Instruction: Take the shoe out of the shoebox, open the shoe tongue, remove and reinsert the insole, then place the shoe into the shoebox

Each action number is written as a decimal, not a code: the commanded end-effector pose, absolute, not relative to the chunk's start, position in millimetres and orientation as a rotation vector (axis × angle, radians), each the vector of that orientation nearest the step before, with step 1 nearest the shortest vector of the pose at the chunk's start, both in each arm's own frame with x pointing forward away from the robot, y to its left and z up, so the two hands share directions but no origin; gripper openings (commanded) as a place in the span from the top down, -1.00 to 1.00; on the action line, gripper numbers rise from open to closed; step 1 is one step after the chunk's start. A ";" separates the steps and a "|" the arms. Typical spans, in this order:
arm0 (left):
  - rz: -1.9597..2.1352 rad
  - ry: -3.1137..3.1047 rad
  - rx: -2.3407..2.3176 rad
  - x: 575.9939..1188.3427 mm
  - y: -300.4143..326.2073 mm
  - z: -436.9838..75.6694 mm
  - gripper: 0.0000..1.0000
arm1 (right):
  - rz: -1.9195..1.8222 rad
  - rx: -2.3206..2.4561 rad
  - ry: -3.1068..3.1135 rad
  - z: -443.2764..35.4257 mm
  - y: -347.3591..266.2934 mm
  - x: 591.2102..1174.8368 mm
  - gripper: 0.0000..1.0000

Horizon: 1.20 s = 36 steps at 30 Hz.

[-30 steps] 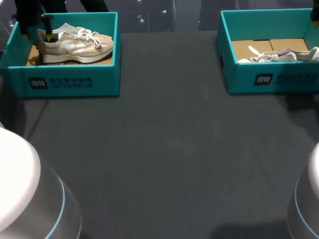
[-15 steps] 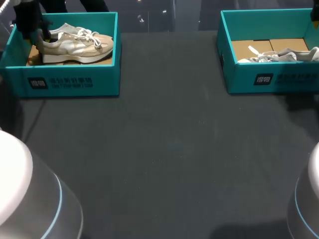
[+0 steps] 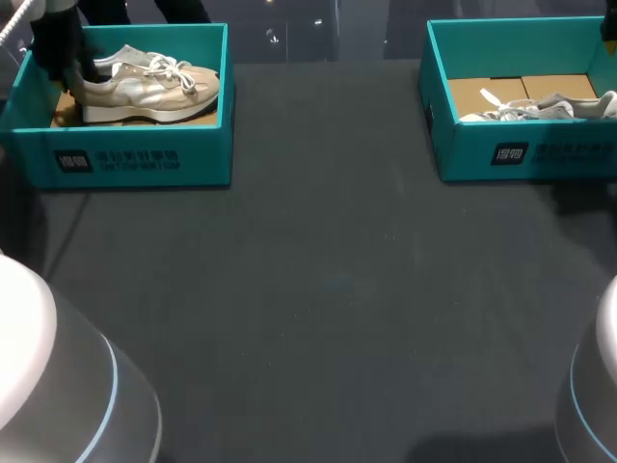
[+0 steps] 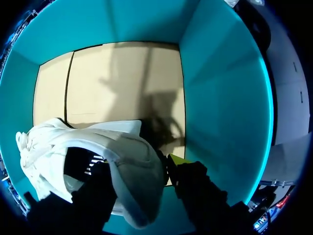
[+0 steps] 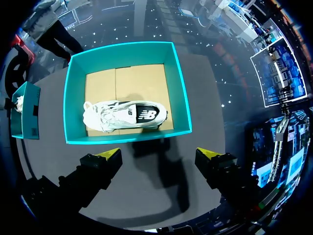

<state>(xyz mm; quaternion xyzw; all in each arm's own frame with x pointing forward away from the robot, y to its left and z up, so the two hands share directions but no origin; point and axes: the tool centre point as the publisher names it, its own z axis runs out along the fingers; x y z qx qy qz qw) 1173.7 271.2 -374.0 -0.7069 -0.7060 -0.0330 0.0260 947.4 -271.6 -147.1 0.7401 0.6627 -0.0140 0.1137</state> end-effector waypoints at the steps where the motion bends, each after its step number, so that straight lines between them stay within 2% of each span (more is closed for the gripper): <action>1: -0.110 -2.174 -2.183 1175.3 270.0 -378.2 0.12 | -0.041 2.170 1.941 -147.2 -271.4 946.8 -1.00; 2: -0.111 -2.173 -2.181 1175.4 270.2 -378.6 0.18 | -0.041 2.170 1.941 -147.2 -271.4 946.8 -1.00; 4: -0.113 -2.172 -2.178 1175.7 271.4 -379.3 0.46 | -0.041 2.170 1.941 -147.2 -271.4 946.8 -1.00; 6: -0.113 -2.172 -2.177 1176.1 273.1 -379.2 1.00 | -0.041 2.170 1.941 -147.2 -271.4 946.8 -1.00; 20: -0.108 -2.168 -2.191 1175.0 283.8 -362.5 1.00 | -0.041 2.170 1.941 -147.2 -271.4 946.8 -1.00; 36: -0.151 -2.221 -2.143 1176.4 289.4 -310.9 1.00 | -0.041 2.170 1.941 -147.2 -271.4 946.8 -1.00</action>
